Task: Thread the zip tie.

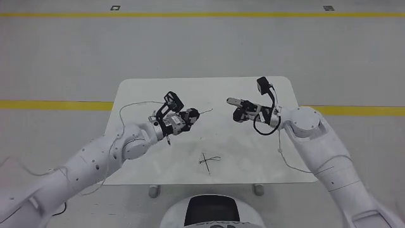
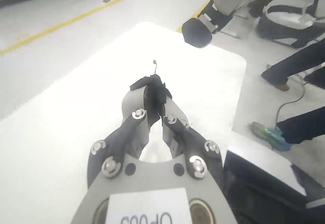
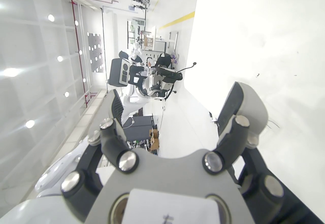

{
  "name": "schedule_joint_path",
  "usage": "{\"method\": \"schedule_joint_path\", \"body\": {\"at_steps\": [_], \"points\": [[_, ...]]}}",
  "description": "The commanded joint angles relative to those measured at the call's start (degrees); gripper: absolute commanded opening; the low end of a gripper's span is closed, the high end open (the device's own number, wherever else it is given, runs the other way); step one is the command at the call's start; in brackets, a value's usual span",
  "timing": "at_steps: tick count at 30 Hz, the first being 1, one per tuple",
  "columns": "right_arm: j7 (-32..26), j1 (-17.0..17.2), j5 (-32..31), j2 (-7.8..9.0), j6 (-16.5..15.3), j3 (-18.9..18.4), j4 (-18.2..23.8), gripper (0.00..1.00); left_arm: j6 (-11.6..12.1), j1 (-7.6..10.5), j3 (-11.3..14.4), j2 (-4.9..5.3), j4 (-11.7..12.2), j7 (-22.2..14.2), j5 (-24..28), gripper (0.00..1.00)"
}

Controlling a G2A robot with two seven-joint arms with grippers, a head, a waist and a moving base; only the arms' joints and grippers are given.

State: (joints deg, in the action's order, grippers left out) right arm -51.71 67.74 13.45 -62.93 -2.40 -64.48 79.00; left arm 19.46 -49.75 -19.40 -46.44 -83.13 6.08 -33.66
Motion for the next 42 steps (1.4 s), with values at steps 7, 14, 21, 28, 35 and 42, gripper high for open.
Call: {"method": "schedule_joint_path", "body": {"at_steps": [7,14,21,28,35,42], "points": [[-4.96,-1.76,-0.1,-0.09,-3.17,1.06,-2.51,1.0,0.02,1.84,1.58,-0.16,1.48,-1.93,6.19,0.0],[-4.29,-1.52,-0.5,-0.06,-4.55,0.93,-3.12,1.0,0.02,0.94,0.88,-0.54,-0.59,-7.32,19.74,0.0],[-14.31,-4.16,5.19,-0.15,-13.03,0.87,-9.81,1.0,0.02,1.42,-1.45,-1.29,-0.37,-23.69,41.09,0.0],[-21.88,-8.21,9.2,-0.87,-17.08,2.48,-16.93,1.0,0.02,-1.16,-6.88,-2.79,1.94,-32.1,49.29,0.0],[-22.75,-11.19,8.28,-2.21,-17.08,4.19,-21.54,1.0,0.02,-3.98,-12.52,-5.04,5.08,-36.56,52.08,0.0],[-23.05,-11.4,8.27,-2.41,-17.08,4.4,-21.77,1.0,0.02,-4.19,-13.51,-5.4,4.63,-36.67,50.91,0.0]]}}
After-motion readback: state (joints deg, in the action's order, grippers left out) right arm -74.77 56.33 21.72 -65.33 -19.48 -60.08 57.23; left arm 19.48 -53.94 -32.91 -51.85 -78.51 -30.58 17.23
